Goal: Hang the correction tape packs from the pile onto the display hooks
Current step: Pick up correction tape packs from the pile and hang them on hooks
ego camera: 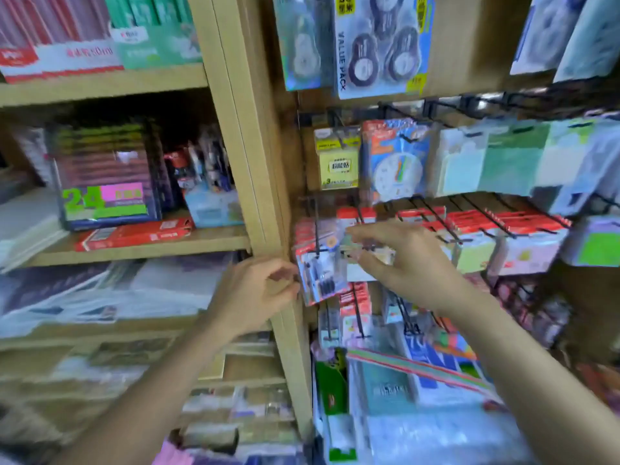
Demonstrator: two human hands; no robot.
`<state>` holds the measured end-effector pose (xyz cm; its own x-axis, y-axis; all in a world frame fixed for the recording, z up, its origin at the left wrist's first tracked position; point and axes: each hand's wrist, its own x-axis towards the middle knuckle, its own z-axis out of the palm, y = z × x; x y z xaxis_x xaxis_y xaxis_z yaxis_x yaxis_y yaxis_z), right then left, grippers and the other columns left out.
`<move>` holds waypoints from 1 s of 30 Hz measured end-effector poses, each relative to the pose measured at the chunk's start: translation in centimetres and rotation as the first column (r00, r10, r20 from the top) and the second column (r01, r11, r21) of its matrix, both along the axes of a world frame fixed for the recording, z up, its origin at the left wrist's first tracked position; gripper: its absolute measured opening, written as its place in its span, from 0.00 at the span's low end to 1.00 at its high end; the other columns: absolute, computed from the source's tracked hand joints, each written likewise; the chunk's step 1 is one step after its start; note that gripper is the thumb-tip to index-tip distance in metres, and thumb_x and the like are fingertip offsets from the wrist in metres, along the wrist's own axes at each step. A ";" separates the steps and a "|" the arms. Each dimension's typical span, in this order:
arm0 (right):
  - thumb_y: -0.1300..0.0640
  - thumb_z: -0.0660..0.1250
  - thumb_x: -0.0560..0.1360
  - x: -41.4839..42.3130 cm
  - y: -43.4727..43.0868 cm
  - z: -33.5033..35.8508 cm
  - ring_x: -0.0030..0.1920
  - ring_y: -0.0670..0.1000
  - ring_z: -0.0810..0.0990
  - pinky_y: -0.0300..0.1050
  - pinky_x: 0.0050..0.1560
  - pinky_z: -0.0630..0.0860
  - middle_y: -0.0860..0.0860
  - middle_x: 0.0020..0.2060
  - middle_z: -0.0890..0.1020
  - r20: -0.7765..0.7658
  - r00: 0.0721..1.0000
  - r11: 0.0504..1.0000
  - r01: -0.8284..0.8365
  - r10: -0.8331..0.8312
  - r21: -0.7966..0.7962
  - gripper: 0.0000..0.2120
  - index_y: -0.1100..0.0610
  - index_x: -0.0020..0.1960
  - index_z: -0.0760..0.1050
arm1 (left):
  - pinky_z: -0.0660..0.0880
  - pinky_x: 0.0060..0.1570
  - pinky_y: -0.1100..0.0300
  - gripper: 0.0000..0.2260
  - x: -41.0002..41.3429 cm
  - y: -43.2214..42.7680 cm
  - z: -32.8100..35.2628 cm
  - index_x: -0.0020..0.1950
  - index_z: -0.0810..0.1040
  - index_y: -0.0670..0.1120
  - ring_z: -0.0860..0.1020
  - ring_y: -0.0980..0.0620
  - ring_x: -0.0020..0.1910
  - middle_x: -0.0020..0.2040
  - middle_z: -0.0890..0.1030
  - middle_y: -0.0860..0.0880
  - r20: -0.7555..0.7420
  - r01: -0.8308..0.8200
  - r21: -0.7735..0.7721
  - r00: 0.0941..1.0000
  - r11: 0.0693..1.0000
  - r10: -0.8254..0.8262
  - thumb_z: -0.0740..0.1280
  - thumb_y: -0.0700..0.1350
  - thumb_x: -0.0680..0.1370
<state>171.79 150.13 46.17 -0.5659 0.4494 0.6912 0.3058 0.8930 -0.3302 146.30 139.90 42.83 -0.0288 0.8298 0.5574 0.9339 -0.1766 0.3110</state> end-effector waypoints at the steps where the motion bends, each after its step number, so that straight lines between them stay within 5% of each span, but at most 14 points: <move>1: 0.53 0.69 0.75 0.2 -0.2 -2.2 0.45 0.42 0.77 0.33 0.47 0.69 0.43 0.47 0.83 0.028 1.000 0.998 -0.004 0.006 -0.057 0.15 0.53 0.61 0.81 | 0.74 0.41 0.64 0.13 0.1 -0.5 -2.2 0.49 0.83 0.55 0.77 0.64 0.41 0.41 0.80 0.62 -0.015 -0.012 -0.060 1.000 0.998 0.011 0.67 0.60 0.71; 7: 0.55 0.68 0.74 1.6 -2.1 -15.9 0.43 0.53 0.83 0.51 0.45 0.80 0.50 0.42 0.85 0.160 0.987 0.902 0.088 -0.022 -0.422 0.10 0.54 0.55 0.82 | 0.77 0.42 0.61 0.08 1.9 -4.0 -14.7 0.49 0.83 0.55 0.81 0.63 0.41 0.41 0.82 0.63 0.105 -0.042 -0.419 0.990 0.907 0.095 0.70 0.55 0.73; 14: 0.57 0.68 0.77 4.6 -6.6 -31.4 0.42 0.48 0.80 0.45 0.49 0.77 0.50 0.42 0.85 0.434 0.900 0.573 0.342 0.027 -0.745 0.11 0.54 0.59 0.82 | 0.74 0.43 0.62 0.09 5.1 -11.9 -29.8 0.53 0.82 0.54 0.82 0.57 0.47 0.40 0.79 0.62 0.194 -0.058 -0.812 0.912 0.581 0.362 0.70 0.54 0.75; 17: 0.56 0.68 0.77 5.8 -9.0 -36.6 0.46 0.51 0.82 0.39 0.44 0.71 0.52 0.48 0.86 0.545 0.833 0.428 0.460 0.096 -0.778 0.12 0.52 0.59 0.81 | 0.69 0.44 0.63 0.04 6.9 -16.2 -34.5 0.49 0.82 0.55 0.81 0.55 0.47 0.39 0.78 0.60 0.180 -0.037 -0.904 0.870 0.426 0.458 0.71 0.51 0.75; 21: 0.55 0.66 0.75 7.1 -11.7 -42.7 0.45 0.50 0.84 0.43 0.47 0.77 0.47 0.51 0.85 0.604 0.769 0.278 0.546 0.208 -0.790 0.09 0.48 0.52 0.83 | 0.76 0.49 0.58 0.05 8.4 -21.1 -39.7 0.37 0.78 0.62 0.79 0.61 0.42 0.39 0.81 0.60 0.195 0.024 -0.962 0.762 0.273 0.617 0.70 0.53 0.72; 30: 0.55 0.67 0.76 8.4 -15.1 -53.3 0.51 0.57 0.83 0.47 0.53 0.77 0.53 0.51 0.85 0.682 0.609 0.228 0.655 0.405 -0.721 0.13 0.53 0.59 0.80 | 0.75 0.53 0.58 0.07 11.8 -25.2 -49.4 0.46 0.83 0.57 0.81 0.52 0.51 0.49 0.84 0.56 0.167 0.134 -0.985 0.566 0.110 0.807 0.70 0.55 0.71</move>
<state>180.20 135.05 -7.14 -0.3599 0.4852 -0.7969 0.9187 0.0355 -0.3933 158.14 114.69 -6.53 -0.3583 0.3909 -0.8479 0.2519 0.9149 0.3153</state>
